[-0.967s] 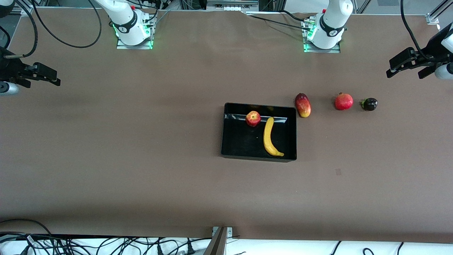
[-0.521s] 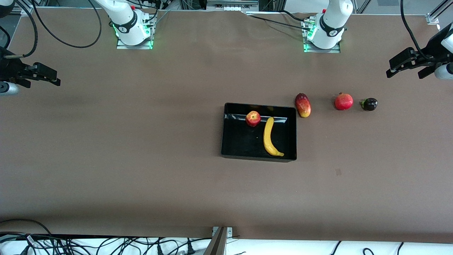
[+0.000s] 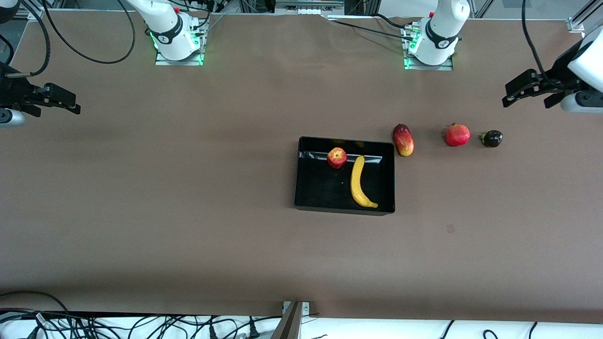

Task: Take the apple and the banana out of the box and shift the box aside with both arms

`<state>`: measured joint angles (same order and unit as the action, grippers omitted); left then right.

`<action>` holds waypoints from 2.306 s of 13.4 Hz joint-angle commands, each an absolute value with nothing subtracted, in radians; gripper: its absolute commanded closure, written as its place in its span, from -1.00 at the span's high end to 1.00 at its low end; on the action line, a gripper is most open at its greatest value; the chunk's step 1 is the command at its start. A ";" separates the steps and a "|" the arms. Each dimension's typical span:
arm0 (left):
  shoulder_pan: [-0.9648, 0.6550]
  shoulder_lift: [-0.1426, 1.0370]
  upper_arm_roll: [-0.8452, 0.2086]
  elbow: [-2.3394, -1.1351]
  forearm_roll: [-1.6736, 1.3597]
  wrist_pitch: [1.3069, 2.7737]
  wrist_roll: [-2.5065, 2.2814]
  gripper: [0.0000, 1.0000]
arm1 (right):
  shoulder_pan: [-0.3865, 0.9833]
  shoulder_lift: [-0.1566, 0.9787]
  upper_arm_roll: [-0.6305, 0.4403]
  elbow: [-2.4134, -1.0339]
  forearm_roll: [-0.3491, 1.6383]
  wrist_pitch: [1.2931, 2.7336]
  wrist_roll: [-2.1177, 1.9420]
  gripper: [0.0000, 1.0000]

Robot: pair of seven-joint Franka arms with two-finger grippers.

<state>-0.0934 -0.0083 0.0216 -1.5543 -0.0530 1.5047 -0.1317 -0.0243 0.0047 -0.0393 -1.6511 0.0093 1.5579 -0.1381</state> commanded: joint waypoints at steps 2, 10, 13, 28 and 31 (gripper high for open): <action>-0.130 0.063 -0.029 -1.552 -0.067 1.578 -0.384 1.00 | -0.032 -0.008 -0.038 -1.658 0.032 1.557 -0.141 1.00; -0.325 0.342 -0.046 -1.548 -0.057 1.825 -0.659 1.00 | -0.032 -0.008 -0.038 -1.658 0.032 1.557 -0.141 1.00; -0.363 0.441 -0.048 -1.549 -0.055 1.954 -0.783 1.00 | -0.032 -0.008 -0.038 -1.658 0.032 1.557 -0.143 1.00; -0.477 0.681 -0.160 -1.565 0.057 2.102 -1.040 1.00 | -0.032 -0.006 -0.040 -1.658 0.032 1.559 -0.152 1.00; -0.476 0.695 -0.184 -1.565 0.058 2.102 -1.054 1.00 | -0.032 -0.006 -0.040 -1.658 0.032 1.559 -0.153 1.00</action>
